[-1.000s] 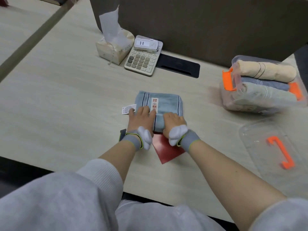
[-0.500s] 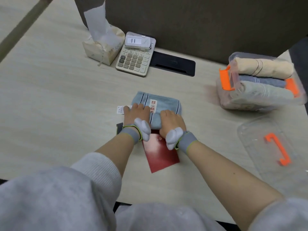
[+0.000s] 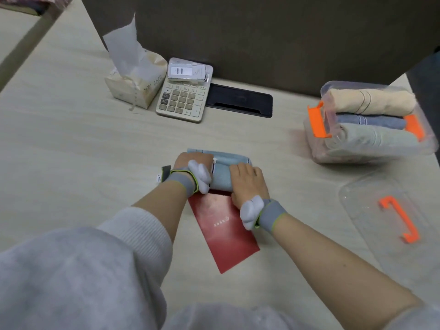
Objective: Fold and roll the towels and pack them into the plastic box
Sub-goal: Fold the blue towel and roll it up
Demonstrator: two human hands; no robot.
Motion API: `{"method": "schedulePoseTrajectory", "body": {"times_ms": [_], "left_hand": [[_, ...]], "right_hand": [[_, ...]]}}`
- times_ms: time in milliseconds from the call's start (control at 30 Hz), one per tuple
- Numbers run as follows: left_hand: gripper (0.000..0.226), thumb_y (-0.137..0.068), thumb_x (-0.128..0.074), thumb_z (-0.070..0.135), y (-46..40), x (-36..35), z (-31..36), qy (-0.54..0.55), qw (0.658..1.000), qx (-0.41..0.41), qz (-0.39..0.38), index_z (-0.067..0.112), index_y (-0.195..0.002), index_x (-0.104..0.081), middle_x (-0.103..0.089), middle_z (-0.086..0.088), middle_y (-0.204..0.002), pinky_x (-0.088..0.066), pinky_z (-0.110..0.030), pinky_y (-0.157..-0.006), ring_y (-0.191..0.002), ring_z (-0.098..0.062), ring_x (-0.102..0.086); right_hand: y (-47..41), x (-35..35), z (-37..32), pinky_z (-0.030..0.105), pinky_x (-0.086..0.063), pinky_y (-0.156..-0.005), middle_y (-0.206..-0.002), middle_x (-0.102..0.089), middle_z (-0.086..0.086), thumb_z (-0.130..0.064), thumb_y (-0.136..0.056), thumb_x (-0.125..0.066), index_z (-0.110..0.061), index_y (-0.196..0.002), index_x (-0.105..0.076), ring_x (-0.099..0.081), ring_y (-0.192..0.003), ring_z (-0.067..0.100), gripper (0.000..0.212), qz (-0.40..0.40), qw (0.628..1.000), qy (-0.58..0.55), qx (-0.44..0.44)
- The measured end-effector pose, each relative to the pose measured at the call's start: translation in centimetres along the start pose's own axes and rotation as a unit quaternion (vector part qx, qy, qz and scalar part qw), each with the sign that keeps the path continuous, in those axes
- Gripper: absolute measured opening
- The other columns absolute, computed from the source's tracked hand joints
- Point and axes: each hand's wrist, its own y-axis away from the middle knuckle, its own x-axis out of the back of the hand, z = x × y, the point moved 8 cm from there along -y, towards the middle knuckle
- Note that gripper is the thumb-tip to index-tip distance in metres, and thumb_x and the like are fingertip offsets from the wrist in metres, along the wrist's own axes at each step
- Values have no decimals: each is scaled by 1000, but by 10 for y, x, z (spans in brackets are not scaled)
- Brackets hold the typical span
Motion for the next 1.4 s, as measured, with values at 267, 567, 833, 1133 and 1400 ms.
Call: {"method": "schedulePoseTrajectory", "body": {"times_ms": [267, 567, 833, 1133, 1400], "left_hand": [[70, -67, -59, 16, 14, -8, -3, -53, 989, -9, 136, 17, -132, -34, -41, -3, -128, -27, -43, -101, -123, -24, -37], [18, -63, -48, 26, -49, 6, 0, -56, 996, 7, -75, 25, -79, -40, -46, 3, -94, -32, -19, -75, -81, -23, -43], [50, -68, -59, 21, -43, 16, -10, -49, 997, -2, 58, 26, -115, -45, -48, 2, -114, -35, -33, -83, -113, -21, -45], [22, -76, -55, 14, -41, 32, 12, -165, 984, 52, -49, 25, -94, -46, -44, 8, -80, -40, -21, -77, -89, -17, -54], [28, -72, -57, 12, -2, 125, 95, -166, 981, 8, 102, 25, -96, -50, -61, 7, -102, -43, -26, -87, -101, -19, -60]], "right_hand": [[-45, -14, 14, 30, -38, -101, -132, -47, 3, -10, -78, -57, -13, -125, -44, -47, -123, 21, 49, -225, 968, -92, -56], [-18, -8, 19, 38, -41, -92, -135, -42, 4, -10, -71, -63, -14, -138, -35, -42, -124, 27, 73, -90, 990, -105, -37], [-57, -21, 36, 31, -37, -71, -122, -43, 8, -8, -72, -63, -12, -120, -40, -40, -116, 27, 53, -185, 973, -131, -52], [-42, 22, 44, 31, -35, -73, -122, -46, 10, -6, -75, -59, -10, -118, -43, -42, -116, 30, 47, -165, 977, -134, -28], [-6, 114, 122, 34, -36, -75, -124, -46, 10, -3, -83, -51, -10, -120, -43, -41, -119, 31, 39, -43, 993, -103, -42]]}}
